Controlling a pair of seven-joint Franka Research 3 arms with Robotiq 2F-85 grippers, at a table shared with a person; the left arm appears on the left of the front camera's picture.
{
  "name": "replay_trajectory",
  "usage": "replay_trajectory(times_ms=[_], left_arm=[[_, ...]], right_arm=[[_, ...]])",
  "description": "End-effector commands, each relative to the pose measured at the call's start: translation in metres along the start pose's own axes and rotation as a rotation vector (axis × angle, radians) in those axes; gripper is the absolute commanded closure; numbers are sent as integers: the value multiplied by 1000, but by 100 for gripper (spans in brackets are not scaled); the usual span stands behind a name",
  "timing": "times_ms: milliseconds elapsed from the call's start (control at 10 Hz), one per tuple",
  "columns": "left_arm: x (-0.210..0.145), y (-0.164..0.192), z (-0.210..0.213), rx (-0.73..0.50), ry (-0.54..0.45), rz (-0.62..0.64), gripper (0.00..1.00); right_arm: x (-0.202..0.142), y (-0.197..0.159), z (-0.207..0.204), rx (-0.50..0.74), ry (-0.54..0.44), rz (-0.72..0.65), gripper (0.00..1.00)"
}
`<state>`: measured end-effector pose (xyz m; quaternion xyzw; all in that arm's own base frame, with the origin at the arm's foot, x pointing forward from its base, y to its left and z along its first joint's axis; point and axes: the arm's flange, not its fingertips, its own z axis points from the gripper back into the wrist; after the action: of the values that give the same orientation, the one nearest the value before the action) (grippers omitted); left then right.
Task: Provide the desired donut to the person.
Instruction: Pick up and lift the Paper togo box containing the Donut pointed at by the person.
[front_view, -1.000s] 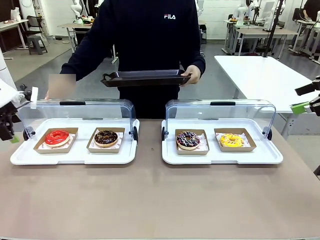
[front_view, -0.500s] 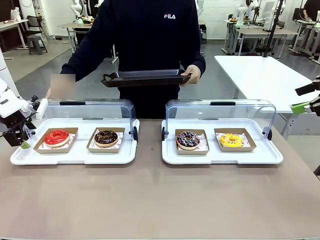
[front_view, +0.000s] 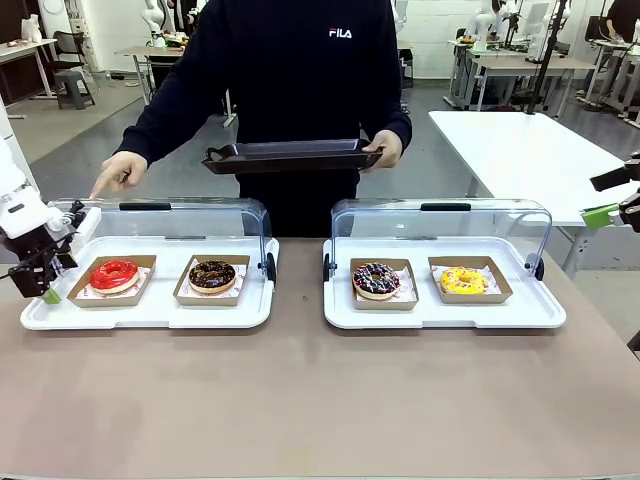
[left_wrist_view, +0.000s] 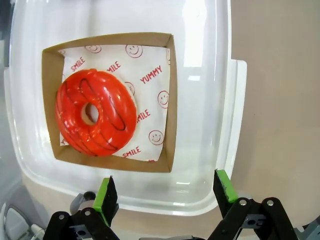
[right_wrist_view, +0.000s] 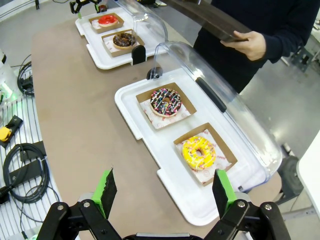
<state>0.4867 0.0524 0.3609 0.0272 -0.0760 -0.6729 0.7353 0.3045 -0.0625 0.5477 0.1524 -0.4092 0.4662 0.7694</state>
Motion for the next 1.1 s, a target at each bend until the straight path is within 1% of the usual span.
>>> replay_trajectory(times_ms=[0,200,300,500,600,800,900,1000], left_arm=[[2,4,-9,-35,-21,-40,0],[2,0,-16,-27,-8,-45,0],[-1,-1,-17,-26,-26,-40,0],[-3,-2,-22,-37,-15,-36,0],[-2,-1,-22,-32,-29,-40,0],[0,-1,-26,-28,-20,-63,0],[-1,-1,-27,-26,-32,-65,0],[0,0,-29,-14,-37,-68,9]], right_arm=[[-1,0,-1,11,-11,-1,0],[-1,0,-1,11,-11,-1,0],[-1,0,-1,11,-11,-1,0],[-1,0,-1,11,-11,-1,0],[-1,0,-1,11,-11,-1,0],[-1,0,-1,11,-11,-1,0],[-1,0,-1,11,-11,-1,0],[-1,0,-1,11,-11,-1,0]])
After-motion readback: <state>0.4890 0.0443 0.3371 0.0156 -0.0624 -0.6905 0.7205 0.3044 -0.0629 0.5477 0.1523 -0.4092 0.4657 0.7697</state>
